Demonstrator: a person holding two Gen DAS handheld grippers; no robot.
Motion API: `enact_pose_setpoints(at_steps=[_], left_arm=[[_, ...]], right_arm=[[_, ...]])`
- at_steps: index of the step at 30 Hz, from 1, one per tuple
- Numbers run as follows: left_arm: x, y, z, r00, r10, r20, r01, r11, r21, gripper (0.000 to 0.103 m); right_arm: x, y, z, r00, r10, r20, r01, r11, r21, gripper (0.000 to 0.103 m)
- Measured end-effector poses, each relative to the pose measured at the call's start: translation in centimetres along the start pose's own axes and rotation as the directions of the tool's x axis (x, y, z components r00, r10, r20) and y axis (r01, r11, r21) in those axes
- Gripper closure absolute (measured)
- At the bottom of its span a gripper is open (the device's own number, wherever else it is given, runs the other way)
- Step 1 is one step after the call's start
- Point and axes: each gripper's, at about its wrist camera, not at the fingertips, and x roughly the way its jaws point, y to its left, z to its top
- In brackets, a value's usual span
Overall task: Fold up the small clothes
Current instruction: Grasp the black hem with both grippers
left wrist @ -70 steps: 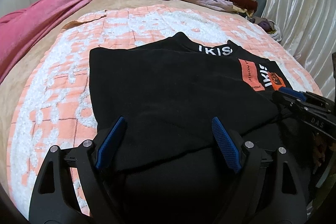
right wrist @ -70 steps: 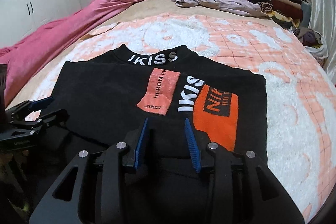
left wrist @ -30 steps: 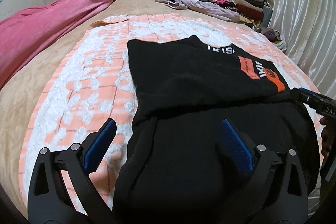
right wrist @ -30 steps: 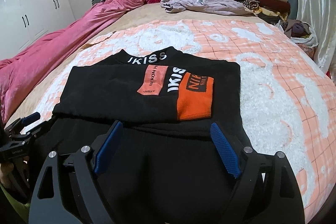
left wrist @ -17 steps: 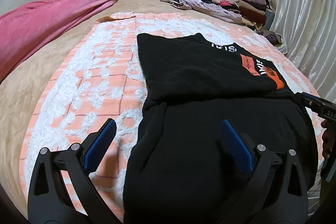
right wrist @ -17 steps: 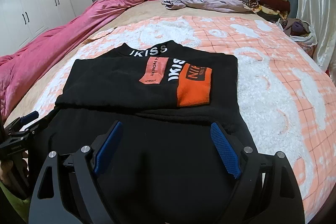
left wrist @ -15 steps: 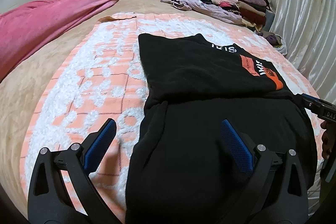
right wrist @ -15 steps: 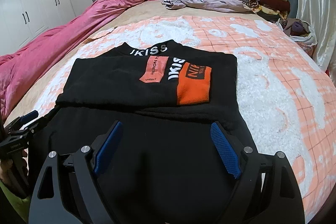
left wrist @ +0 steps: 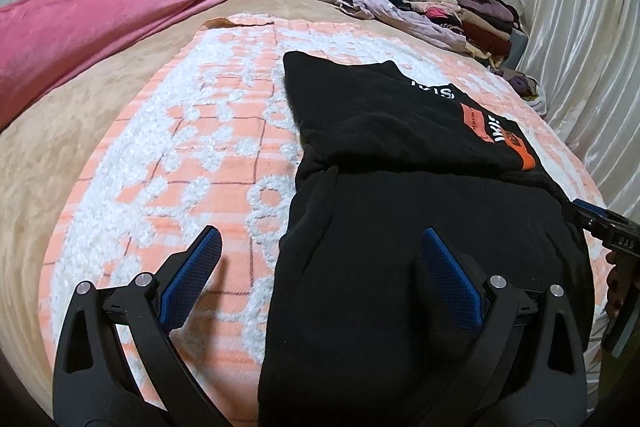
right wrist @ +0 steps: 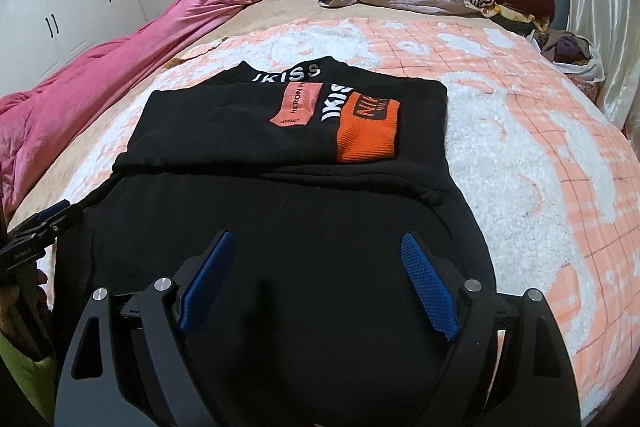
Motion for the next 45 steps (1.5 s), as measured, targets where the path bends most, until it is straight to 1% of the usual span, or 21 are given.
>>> enact_pose_setpoints(at_steps=[3,6,10,15,18,21,28,31,35,41,45], left_arm=[[-0.1,0.2,-0.1,1.0,0.001,-0.001,-0.001,1.0,-0.013,0.01],[-0.6,0.1,-0.4,1.0,0.031,0.002,-0.031,0.999,-0.009,0.01],[-1.0,0.4,-1.0,0.999,0.022,-0.032,-0.023,1.0,-0.021,0.01],[-1.2,1.9,-1.8,0.996,-0.008,-0.092,-0.001,0.995,-0.098,0.01],[-1.5,2.4,-2.4,0.994,-0.034,-0.104,0.02,0.991,-0.131,0.01],[-1.8,2.3,-2.7,0.992,-0.04,-0.118,0.025,0.992,-0.126,0.01],[-1.9,2.0,-3.6,0.987,-0.054,-0.153,0.037,0.993,-0.112,0.01],[-1.7,1.5,-4.0,0.983,-0.044,-0.18,0.028,0.995,-0.091,0.01],[-1.7,0.8,-4.3,0.98,-0.067,-0.19,0.057,0.997,-0.059,0.01],[-1.6,0.5,-4.9,0.975,-0.058,-0.212,0.049,0.998,-0.047,0.022],[-1.8,0.6,-5.2,0.975,-0.058,-0.215,0.047,0.997,-0.055,0.033]], right_arm=[[-0.6,-0.3,-0.4,1.0,-0.001,0.004,0.001,1.0,0.002,0.018],[-1.1,-0.4,-0.8,1.0,-0.002,0.003,0.002,1.0,-0.001,0.018],[-1.4,-0.7,-1.5,1.0,-0.005,-0.009,0.005,1.0,-0.004,0.018],[-1.8,-1.0,-2.9,0.999,-0.01,-0.038,0.01,1.0,-0.008,0.018],[-2.0,-1.3,-4.1,0.998,-0.013,-0.065,0.012,1.0,-0.013,0.018],[-2.2,-1.8,-5.2,0.997,-0.018,-0.081,0.018,1.0,-0.011,0.018],[-3.5,-3.3,-6.7,0.995,-0.037,-0.088,0.037,0.999,0.004,0.018],[-4.0,-4.0,-7.6,0.994,-0.043,-0.099,0.045,0.999,0.01,0.018],[-4.7,-4.4,-8.7,0.993,-0.062,-0.101,0.062,0.998,0.0,0.018],[-5.9,-5.9,-10.6,0.99,-0.065,-0.127,0.069,0.997,0.03,0.018],[-6.4,-6.6,-11.7,0.989,-0.034,-0.141,0.041,0.998,0.051,0.018]])
